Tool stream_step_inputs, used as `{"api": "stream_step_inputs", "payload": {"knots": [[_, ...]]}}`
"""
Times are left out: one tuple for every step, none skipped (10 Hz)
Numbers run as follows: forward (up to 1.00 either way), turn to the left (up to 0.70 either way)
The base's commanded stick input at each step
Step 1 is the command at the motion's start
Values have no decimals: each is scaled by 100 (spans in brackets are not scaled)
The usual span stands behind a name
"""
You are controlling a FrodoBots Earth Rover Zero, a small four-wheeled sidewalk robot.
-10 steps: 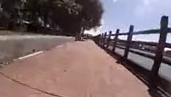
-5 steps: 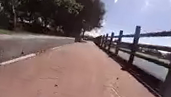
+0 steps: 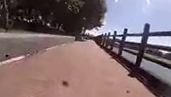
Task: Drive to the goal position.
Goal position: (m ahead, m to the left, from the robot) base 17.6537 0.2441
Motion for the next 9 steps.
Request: {"api": "stream_step_inputs", "payload": {"knots": [[100, 0], [100, 0], [100, 0], [100, 0], [100, 0], [100, 0], [100, 0], [100, 0], [100, 0]]}}
